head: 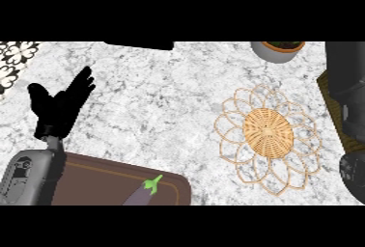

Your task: Pick the squash from the placemat and place it in the basket

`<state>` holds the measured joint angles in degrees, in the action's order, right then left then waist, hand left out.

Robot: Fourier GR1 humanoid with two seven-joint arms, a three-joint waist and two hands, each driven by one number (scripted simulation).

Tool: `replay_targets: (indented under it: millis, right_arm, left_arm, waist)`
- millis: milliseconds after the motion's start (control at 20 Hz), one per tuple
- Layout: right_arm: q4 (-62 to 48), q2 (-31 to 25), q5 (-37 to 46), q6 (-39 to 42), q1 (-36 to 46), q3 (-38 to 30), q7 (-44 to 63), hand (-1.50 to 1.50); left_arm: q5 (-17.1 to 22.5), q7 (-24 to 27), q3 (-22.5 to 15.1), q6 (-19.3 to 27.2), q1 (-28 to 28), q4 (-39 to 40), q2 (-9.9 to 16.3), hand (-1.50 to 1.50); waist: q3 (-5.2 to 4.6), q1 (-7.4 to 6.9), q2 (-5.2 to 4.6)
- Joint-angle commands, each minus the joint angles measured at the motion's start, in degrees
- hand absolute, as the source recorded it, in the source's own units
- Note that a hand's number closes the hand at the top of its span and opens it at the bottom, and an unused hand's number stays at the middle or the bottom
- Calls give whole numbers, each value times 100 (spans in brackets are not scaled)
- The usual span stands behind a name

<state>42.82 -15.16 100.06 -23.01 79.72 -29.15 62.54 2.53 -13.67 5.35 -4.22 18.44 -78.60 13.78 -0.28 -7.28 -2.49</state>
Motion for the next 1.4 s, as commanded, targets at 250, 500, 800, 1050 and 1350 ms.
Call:
replay_targets:
  millis: [250,500,800,1050,1350]
  right_arm:
    - [-1034,-643,1092,68,379,-260,1412,150]
    - [-1242,-693,1260,-138,401,-464,1496,150]
    - [-1402,-836,1164,-428,-70,-779,1062,150]
    - [-1369,-810,1057,-1105,-450,-996,868,150]
    - [-933,-1033,1530,-1440,-907,-1083,1394,150]
  left_arm:
    - [16,-127,46,26,85,-39,32,0]
    - [115,-168,182,-11,99,58,100,0]
    - [-3,166,200,82,-426,45,26,0]
    - [29,-45,227,172,-509,-290,14,0]
    - [29,-5,264,121,-332,-103,65,0]
  waist:
    - [15,174,27]
    - [23,306,82]
    - [27,479,156]
    - [34,456,168]
    - [26,575,157]
